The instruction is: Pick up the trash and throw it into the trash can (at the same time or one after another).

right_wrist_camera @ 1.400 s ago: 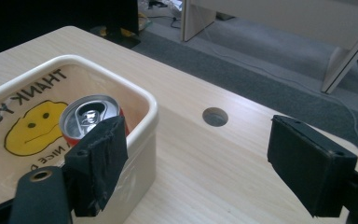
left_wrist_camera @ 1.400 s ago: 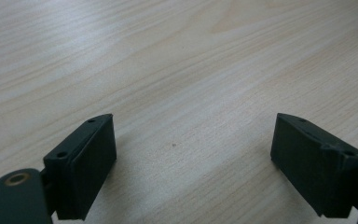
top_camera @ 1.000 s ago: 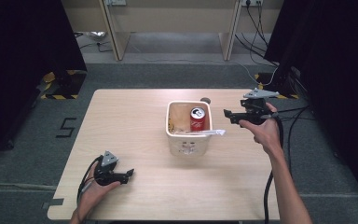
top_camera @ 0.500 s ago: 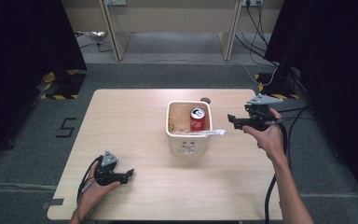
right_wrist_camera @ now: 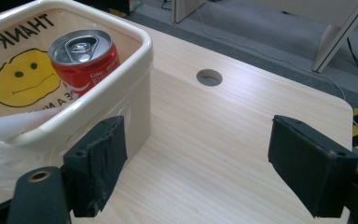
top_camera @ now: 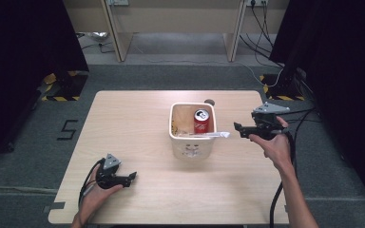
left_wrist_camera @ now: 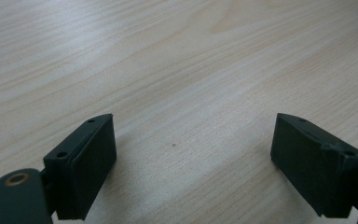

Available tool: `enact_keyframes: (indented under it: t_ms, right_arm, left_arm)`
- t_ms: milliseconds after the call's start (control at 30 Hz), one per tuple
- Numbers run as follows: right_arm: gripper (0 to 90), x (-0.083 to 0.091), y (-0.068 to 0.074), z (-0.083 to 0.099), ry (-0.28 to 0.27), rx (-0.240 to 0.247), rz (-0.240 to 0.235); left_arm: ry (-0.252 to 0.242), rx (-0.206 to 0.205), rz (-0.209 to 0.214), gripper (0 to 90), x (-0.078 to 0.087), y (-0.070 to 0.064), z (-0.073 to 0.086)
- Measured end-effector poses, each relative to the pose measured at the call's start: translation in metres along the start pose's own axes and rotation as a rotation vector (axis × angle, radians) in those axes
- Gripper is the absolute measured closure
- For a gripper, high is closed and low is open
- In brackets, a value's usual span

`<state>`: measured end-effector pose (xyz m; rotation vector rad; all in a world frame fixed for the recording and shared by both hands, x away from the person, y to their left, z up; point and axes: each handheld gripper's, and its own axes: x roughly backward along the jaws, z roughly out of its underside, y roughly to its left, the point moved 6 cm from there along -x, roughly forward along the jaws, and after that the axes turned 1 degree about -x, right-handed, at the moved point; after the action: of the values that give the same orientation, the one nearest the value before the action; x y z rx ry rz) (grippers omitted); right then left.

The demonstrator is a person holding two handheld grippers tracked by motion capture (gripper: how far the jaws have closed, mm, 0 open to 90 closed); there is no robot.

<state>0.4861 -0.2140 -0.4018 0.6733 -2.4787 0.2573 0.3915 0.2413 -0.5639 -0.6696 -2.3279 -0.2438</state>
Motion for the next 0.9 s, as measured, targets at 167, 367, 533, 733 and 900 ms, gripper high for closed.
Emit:
enact_keyframes:
  t_ms: [167,367,533,733,900]
  right_arm:
    - [19.4,0.003,0.005,0.007,-0.003,-0.006,-0.01]
    - [19.3,0.001,0.011,0.021,0.011,-0.002,0.005]
    - [19.4,-0.003,0.017,0.036,0.045,0.027,0.036]
    - [19.5,-0.008,0.028,0.049,0.065,0.046,0.034]
    - [19.7,-0.009,0.034,0.056,0.068,0.042,0.024]
  left_arm:
    - [0.0,-0.001,0.0,13.4,0.0,0.0,0.0]
    - [0.0,0.0,0.0,13.4,0.0,0.0,0.0]
    - [0.002,-0.003,0.0,13.4,0.0,0.0,0.0]
    - [0.0,0.001,0.001,13.4,0.0,0.0,0.0]
    - [0.0,0.001,0.0,13.4,0.0,0.0,0.0]
